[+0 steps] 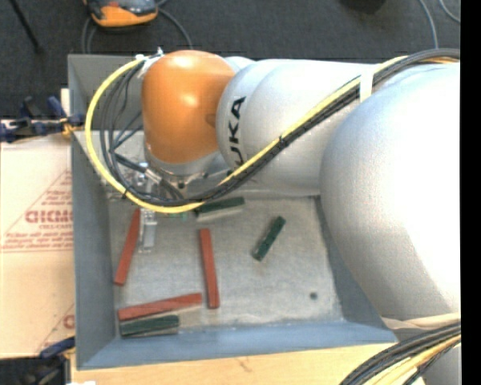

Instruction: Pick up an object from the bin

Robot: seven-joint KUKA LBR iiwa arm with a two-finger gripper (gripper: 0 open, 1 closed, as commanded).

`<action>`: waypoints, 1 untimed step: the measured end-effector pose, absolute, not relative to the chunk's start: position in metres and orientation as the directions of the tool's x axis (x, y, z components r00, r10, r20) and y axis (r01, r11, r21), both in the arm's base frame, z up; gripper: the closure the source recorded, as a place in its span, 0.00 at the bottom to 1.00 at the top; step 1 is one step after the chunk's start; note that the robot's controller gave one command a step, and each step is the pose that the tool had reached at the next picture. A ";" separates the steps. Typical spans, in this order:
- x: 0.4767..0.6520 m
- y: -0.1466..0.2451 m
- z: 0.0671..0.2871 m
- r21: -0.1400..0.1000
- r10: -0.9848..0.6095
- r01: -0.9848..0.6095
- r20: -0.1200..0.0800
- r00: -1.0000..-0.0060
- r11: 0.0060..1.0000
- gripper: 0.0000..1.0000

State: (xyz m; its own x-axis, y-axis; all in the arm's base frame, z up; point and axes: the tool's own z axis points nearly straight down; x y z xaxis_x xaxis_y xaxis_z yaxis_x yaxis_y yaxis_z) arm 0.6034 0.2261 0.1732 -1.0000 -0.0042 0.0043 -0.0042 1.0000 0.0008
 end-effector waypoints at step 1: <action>0.605 0.225 0.178 0.002 -0.001 -0.001 -0.003 -1.000 1.000 0.00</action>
Offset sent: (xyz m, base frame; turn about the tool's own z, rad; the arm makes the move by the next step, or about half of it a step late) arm 0.0469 -0.0048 -0.0443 -0.0546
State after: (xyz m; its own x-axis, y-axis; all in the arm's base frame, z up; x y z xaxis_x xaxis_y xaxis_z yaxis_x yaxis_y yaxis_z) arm 0.6051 0.2252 0.1783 -1.0000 -0.0008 -0.0031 -0.0008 1.0000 0.0025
